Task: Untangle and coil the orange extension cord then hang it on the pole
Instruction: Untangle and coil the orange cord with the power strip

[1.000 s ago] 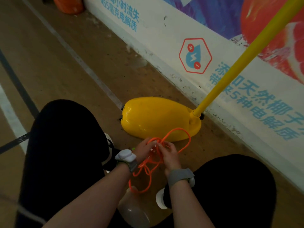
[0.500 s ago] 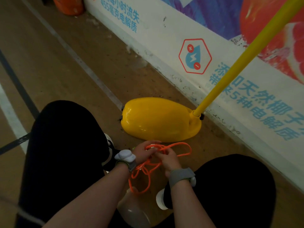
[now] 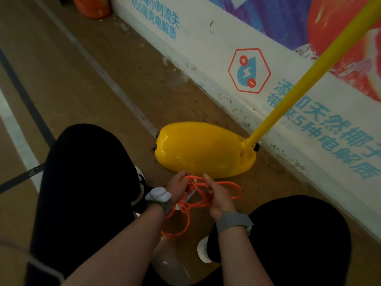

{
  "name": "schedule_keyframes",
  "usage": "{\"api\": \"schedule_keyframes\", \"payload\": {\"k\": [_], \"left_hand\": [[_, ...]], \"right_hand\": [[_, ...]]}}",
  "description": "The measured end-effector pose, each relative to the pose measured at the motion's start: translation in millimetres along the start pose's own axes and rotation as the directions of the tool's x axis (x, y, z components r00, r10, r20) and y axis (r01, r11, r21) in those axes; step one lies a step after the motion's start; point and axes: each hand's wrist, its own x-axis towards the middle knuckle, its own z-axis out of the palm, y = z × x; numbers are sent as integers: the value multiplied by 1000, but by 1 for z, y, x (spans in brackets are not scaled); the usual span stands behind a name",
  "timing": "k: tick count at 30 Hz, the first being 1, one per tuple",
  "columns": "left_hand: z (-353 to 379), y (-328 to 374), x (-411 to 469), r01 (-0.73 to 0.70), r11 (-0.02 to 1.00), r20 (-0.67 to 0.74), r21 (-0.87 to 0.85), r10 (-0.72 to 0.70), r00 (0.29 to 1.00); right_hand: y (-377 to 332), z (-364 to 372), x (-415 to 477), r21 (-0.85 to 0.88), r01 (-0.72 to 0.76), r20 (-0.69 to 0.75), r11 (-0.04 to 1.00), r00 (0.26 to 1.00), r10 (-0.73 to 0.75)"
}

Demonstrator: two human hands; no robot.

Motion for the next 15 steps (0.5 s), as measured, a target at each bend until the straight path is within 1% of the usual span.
{"api": "schedule_keyframes", "payload": {"k": [2,4,5,6,7,8,9,10,12,13,15], "left_hand": [[-2,1,3,-3,999,-23,-41,2,1000],[-4,6,3,14,997,19,-77,-13,1000],[-5,8,1,39,988,76,-149,-28,997],[-5,11,0,79,960,138,-270,-43,990],[-6,13,0,118,911,189,-396,-45,981],[-7,14,1,145,854,210,-499,-43,977],[-8,14,4,161,817,207,-554,-52,977],[-9,14,7,168,807,197,-566,-65,978],[-13,15,9,166,831,166,-530,-90,982],[-14,14,9,172,835,148,-522,-110,983],[-19,14,9,187,818,70,-544,-178,982]], "right_hand": [[-9,0,-4,138,-16,-39,990,999,21],[-16,0,-9,271,-26,-87,962,995,52],[-17,-2,-10,323,-31,-101,946,993,67],[-18,-6,-10,382,-30,-116,924,990,80],[-21,-8,-11,432,-29,-114,901,990,86],[-23,-13,-8,468,-28,-113,883,989,91],[-26,-16,-7,489,-27,-99,872,991,86],[-28,-18,-6,504,-22,-84,863,994,74],[-31,-18,-5,508,-21,-61,861,996,60],[-30,-18,-4,511,-19,-69,860,996,63],[-26,-18,-3,537,-23,-124,843,987,106]]}}
